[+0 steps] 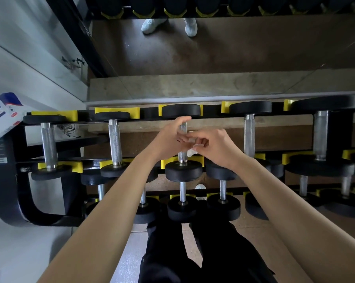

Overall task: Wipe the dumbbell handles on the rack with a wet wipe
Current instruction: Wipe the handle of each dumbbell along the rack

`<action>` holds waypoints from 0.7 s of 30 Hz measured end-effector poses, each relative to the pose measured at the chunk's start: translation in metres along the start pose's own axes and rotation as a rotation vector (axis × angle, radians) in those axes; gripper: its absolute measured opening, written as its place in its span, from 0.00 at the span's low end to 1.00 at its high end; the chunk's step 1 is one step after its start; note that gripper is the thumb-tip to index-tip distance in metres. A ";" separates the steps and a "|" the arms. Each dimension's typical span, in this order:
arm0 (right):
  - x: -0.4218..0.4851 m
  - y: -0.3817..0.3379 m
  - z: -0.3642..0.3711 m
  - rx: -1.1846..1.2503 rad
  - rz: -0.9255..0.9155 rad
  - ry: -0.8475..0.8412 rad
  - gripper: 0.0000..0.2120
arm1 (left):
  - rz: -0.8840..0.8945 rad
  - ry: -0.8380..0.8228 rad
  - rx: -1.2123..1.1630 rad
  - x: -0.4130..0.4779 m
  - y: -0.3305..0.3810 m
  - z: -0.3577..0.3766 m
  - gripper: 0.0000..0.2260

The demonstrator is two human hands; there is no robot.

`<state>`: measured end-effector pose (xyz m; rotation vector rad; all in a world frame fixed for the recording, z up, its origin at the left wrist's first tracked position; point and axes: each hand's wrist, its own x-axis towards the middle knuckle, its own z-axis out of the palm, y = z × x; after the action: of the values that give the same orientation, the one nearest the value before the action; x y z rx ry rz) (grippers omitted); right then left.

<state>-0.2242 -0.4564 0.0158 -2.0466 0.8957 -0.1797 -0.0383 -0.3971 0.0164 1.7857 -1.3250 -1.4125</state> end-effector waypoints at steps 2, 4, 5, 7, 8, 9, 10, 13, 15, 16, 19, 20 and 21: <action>0.002 0.005 -0.002 -0.029 0.048 0.055 0.11 | 0.011 0.000 -0.029 0.002 -0.003 0.000 0.34; 0.003 0.011 -0.003 -0.025 0.115 0.099 0.06 | 0.014 0.006 -0.098 0.002 -0.007 0.000 0.31; 0.005 0.015 -0.003 -0.005 0.152 0.132 0.05 | 0.004 0.044 -0.133 0.002 -0.010 0.000 0.27; 0.008 0.025 -0.003 0.044 0.238 0.202 0.04 | -0.051 0.210 -0.192 0.002 -0.020 0.001 0.16; 0.010 0.031 -0.002 0.069 0.291 0.237 0.04 | -0.098 0.321 -0.224 0.003 -0.028 0.003 0.11; 0.013 0.036 0.000 0.104 0.347 0.276 0.04 | -0.158 0.426 -0.272 0.005 -0.037 0.006 0.08; 0.017 0.041 0.003 0.161 0.404 0.312 0.04 | -0.227 0.509 -0.326 0.008 -0.046 0.008 0.06; 0.032 0.042 0.019 0.538 0.560 0.395 0.06 | -0.379 0.525 -0.452 0.020 -0.064 0.014 0.07; 0.045 0.040 0.032 0.834 0.641 0.416 0.07 | -0.423 0.413 -0.607 0.031 -0.065 0.017 0.10; 0.052 0.038 0.039 0.949 0.666 0.411 0.08 | -0.445 0.355 -0.689 0.036 -0.064 0.019 0.11; 0.066 0.035 0.056 1.148 0.693 0.412 0.10 | -0.508 0.247 -0.871 0.046 -0.064 0.022 0.13; 0.069 0.035 0.059 1.177 0.705 0.419 0.11 | -0.511 0.251 -0.909 0.047 -0.064 0.022 0.12; 0.070 0.035 0.061 1.190 0.711 0.422 0.11 | -0.503 0.283 -0.940 0.049 -0.065 0.022 0.11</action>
<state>-0.1651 -0.4746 -0.0621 -0.5464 1.2817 -0.5883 -0.0347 -0.4108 -0.0667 1.5664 0.0191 -1.5623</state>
